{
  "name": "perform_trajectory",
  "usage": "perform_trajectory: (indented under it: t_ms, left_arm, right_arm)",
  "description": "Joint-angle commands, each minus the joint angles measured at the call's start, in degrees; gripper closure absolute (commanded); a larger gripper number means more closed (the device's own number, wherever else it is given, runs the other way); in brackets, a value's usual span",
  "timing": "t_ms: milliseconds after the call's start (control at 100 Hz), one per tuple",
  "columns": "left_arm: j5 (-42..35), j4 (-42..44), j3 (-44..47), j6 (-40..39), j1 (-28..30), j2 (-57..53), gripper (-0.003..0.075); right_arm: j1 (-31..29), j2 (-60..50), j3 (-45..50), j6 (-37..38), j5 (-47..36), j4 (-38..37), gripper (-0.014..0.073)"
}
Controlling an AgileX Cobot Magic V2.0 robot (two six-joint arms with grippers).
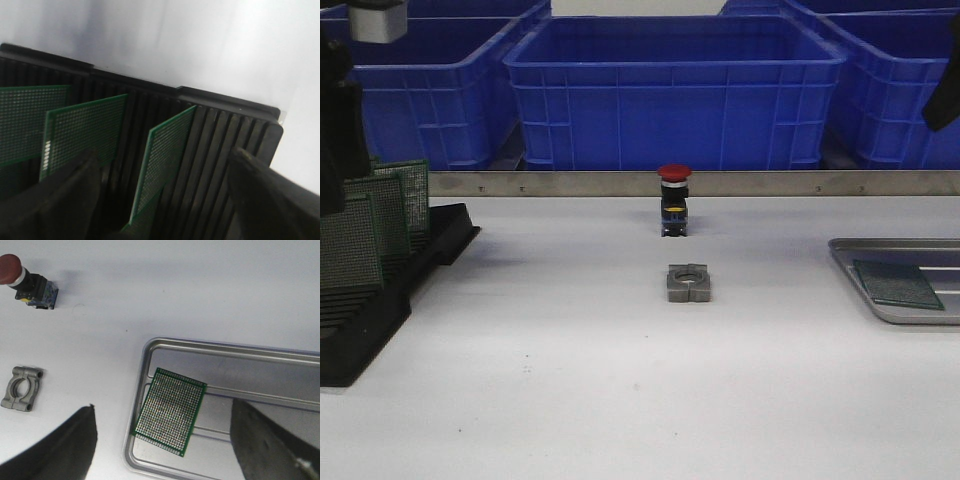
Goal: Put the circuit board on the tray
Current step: 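Grasp a second green board in the rack with the left gripper, then lift the second board out of the rack with the left gripper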
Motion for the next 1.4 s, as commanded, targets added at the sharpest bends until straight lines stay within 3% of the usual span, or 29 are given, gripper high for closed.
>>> perform_trajectory:
  t_ms: [0, 180, 250, 490, 800, 1080, 1240, 1390]
  left_arm:
    - [-0.77, -2.24, -1.70, -0.18, 0.09, -0.43, 0.0229]
    - [-0.26, -2.59, -1.70, -0.18, 0.09, 2.64, 0.0231]
    - [0.44, -2.59, -1.70, -0.18, 0.09, 2.90, 0.0283]
    - [1.99, -1.83, -1.70, -0.18, 0.09, 2.79, 0.0743]
    - [5.82, -2.10, -4.09, -0.16, -1.21, 1.07, 0.0741]
    - [5.74, -4.80, -8.61, -0.16, -7.45, -3.23, 0.0741]
    - [5.74, -12.25, -10.39, -0.04, -10.63, -4.46, 0.0741]
    - [5.74, -26.36, -11.00, 6.02, -12.79, -4.46, 0.0741]
  right_arm:
    - [-0.22, -2.45, -1.64, -0.45, -1.64, 1.16, 0.0022]
    - [-0.22, -2.45, -1.64, -0.45, -1.69, 1.17, 0.0022]
    - [-0.22, -2.45, -1.64, -0.52, -1.69, 1.17, 0.0022]
    - [-0.22, -2.45, -1.64, -0.52, -1.75, 1.17, 0.0024]
    - [0.03, -4.29, -1.64, -2.06, -1.89, 1.22, 0.0024]
    - [4.18, -9.74, -1.64, -9.22, -0.82, 1.87, 0.0024]
    - [9.69, -11.35, -1.64, -13.63, 0.12, 1.87, 0.0024]
    - [16.31, -11.81, -1.64, -19.27, 0.72, 1.87, 0.0024]
